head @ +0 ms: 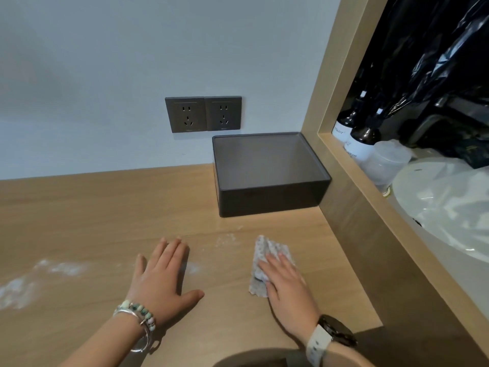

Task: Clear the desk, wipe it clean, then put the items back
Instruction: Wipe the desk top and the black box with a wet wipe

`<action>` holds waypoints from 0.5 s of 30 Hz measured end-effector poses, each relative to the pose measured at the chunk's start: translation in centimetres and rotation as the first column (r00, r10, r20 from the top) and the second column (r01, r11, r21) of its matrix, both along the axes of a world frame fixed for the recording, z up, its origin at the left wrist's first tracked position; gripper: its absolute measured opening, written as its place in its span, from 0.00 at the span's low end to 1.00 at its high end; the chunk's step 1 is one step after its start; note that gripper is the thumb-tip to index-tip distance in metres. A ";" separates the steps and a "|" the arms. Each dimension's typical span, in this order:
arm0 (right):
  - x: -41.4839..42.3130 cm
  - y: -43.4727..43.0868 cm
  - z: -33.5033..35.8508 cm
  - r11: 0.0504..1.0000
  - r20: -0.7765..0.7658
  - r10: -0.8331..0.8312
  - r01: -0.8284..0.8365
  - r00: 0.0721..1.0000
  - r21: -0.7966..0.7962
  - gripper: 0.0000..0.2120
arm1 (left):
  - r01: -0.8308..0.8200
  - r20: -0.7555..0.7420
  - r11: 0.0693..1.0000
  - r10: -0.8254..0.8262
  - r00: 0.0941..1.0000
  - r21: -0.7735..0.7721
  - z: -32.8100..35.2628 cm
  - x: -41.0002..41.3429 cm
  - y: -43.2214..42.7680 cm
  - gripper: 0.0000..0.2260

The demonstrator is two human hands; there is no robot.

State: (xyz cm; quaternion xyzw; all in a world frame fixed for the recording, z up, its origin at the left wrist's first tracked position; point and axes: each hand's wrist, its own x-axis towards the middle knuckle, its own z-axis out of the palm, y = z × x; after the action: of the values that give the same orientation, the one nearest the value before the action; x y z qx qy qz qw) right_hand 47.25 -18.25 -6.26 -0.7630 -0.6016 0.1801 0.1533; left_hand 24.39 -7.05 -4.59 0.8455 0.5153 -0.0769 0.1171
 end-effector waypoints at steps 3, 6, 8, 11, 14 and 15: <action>3.2 -0.4 -0.8 0.980 0.171 -0.154 0.128 0.973 0.155 0.21 | -0.035 -0.014 0.999 0.035 0.999 0.020 0.0 -1.1 -0.1 0.52; 6.5 -0.6 -1.0 0.910 0.201 -0.407 0.414 0.891 0.008 0.21 | -0.092 -0.048 0.996 0.092 0.995 0.010 -0.1 -2.4 0.2 0.54; 3.6 0.5 -0.7 0.915 0.145 -0.397 0.403 0.906 -0.016 0.26 | -0.127 -0.076 0.992 0.126 0.989 -0.008 -0.6 -3.3 0.3 0.54; -4.1 2.1 -0.2 0.999 0.047 -0.031 0.030 0.998 0.011 0.25 | -0.167 -0.099 0.985 0.162 0.982 -0.044 -1.4 -4.5 0.3 0.56; -5.8 2.8 -0.6 0.987 -0.027 0.162 -0.162 0.986 0.012 0.23 | -0.143 -0.080 0.988 0.138 0.987 -0.062 -1.7 -5.4 0.4 0.65; -4.2 3.0 -0.9 0.996 -0.036 0.062 -0.059 0.997 0.067 0.25 | -0.134 -0.072 0.989 0.129 0.989 -0.058 -1.6 -5.6 0.6 0.66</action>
State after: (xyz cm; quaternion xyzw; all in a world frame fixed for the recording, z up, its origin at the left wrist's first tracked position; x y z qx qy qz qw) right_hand 43.00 -15.25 -7.15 -0.7354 -0.6270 0.1792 0.1843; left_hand 18.74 -6.48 -6.24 0.8024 0.5710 -0.1140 0.1306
